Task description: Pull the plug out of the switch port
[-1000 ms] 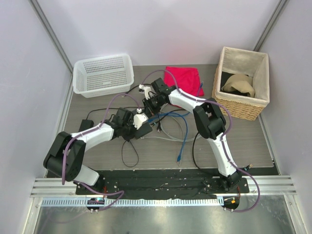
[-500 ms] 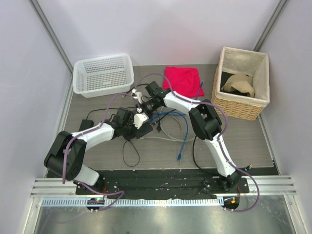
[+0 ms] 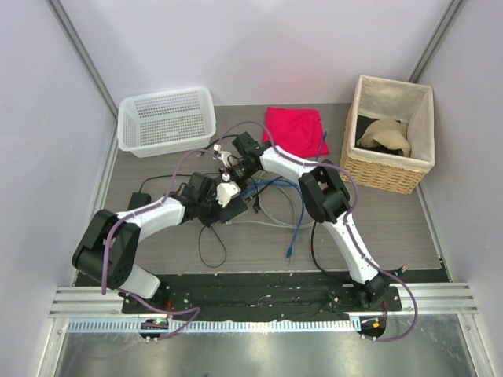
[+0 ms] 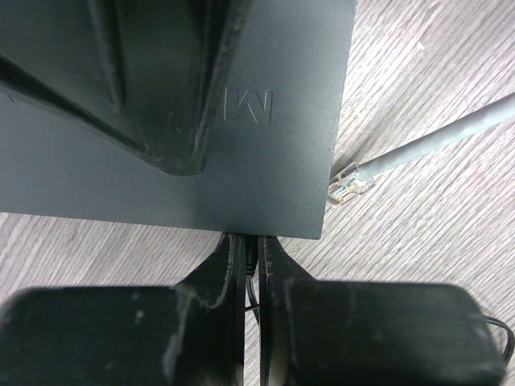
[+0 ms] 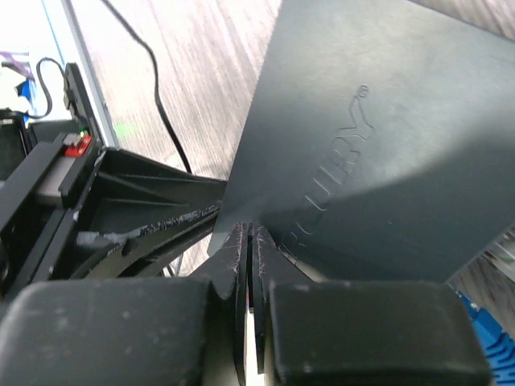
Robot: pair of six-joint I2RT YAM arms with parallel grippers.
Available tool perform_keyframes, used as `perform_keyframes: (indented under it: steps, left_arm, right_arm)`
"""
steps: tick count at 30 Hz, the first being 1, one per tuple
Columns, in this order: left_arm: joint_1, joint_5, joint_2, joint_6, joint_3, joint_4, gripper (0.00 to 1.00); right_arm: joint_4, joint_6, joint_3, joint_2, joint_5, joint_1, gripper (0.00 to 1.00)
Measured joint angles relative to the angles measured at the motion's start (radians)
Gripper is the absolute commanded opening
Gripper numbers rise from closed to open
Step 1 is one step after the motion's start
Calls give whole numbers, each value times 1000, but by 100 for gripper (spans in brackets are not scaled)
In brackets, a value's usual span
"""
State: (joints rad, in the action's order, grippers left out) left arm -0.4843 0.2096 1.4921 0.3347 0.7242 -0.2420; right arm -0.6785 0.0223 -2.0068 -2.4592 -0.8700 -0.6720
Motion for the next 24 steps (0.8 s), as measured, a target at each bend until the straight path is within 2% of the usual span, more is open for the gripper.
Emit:
perform_keyframes:
  steps: [2, 4, 7, 14, 20, 24]
  left_arm:
    - [-1, -2, 0, 14, 0, 0, 4]
    - [-3, -16, 0, 21, 0, 0, 0]
    - [-8, -39, 8, 33, 15, -17, 0]
    - [108, 221, 148, 46, 193, -245, 0]
    - [118, 240, 85, 40, 114, -190, 0]
    - [124, 266, 48, 57, 77, -216, 0]
  right_arm:
    - [-1, 33, 0, 1, 20, 1, 1]
    - [-3, 60, -4, 2, 38, 2, 1]
    - [-3, 83, -8, 2, 57, 2, 1]
    - [6, 87, -7, 7, 93, -2, 1]
    - [22, 68, 16, 20, 105, -5, 1]
    - [12, 59, 14, 18, 101, -21, 1]
